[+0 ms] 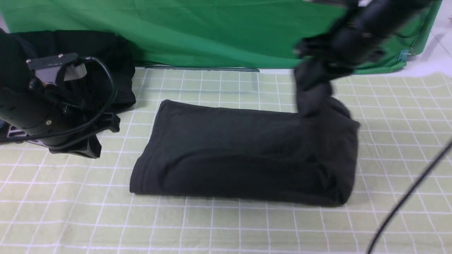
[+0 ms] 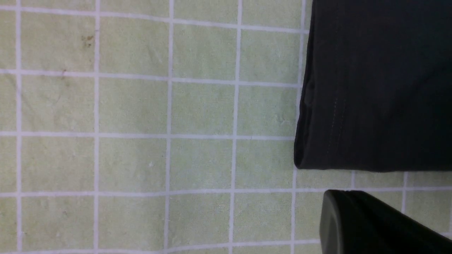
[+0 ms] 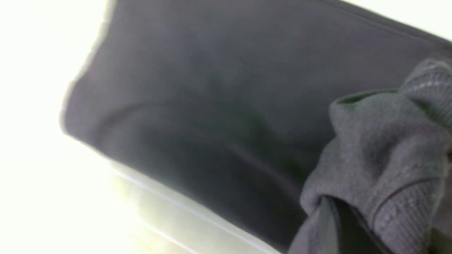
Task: Fold a long-sleeved shirt over a green coffee tablecloth.
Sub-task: 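Fold the right end of the dark garment over onto its left end with the right gripper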
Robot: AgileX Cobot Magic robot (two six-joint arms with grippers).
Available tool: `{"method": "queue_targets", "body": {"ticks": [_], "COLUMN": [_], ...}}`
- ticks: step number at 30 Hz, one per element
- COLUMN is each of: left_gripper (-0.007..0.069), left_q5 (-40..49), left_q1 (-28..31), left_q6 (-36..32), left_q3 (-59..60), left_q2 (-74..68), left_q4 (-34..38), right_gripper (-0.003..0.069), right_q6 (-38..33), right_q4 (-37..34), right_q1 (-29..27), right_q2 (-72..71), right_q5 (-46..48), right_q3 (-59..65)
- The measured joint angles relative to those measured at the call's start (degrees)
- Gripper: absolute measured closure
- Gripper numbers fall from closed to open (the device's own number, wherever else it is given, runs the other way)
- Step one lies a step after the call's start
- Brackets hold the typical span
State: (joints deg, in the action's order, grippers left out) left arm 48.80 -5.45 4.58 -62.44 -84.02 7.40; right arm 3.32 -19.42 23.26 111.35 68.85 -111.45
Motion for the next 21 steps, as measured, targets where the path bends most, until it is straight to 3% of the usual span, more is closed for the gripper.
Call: {"method": "queue_targets", "body": {"ticks": [7, 13, 16, 18, 19, 20, 21], "left_gripper": [0.0627, 0.0627, 0.0627, 0.0627, 0.0627, 0.0627, 0.0627], "left_q5": [-0.54, -0.60, -0.88, -1.18, -1.18, -1.40, -1.40], "left_q1": [0.00, 0.00, 0.00, 0.00, 0.00, 0.00, 0.00], "left_q6": [0.04, 0.04, 0.04, 0.04, 0.04, 0.04, 0.04], "left_q3": [0.00, 0.00, 0.00, 0.00, 0.00, 0.00, 0.00], "left_q2": [0.00, 0.00, 0.00, 0.00, 0.00, 0.00, 0.00], "left_q4": [0.34, 0.38, 0.38, 0.32, 0.32, 0.26, 0.26], "right_gripper": [0.0634, 0.0609, 0.0556, 0.0438, 0.0428, 0.0354, 0.0337], "right_q6": [3.47, 6.27, 7.55, 7.96, 7.96, 7.91, 7.91], "right_q4": [-2.63, -3.27, -3.39, -3.73, -3.73, -4.79, -4.94], "right_q1": [9.45, 13.83, 15.07, 16.22, 16.29, 16.89, 16.89], "right_q2": [13.85, 23.18, 25.73, 28.02, 28.02, 28.89, 28.96], "right_q5": [-0.05, -2.70, -5.52, -8.16, -8.30, -9.05, -9.11], "right_q3": [-15.10, -22.11, -22.78, -22.91, -22.91, -22.96, -22.96]}}
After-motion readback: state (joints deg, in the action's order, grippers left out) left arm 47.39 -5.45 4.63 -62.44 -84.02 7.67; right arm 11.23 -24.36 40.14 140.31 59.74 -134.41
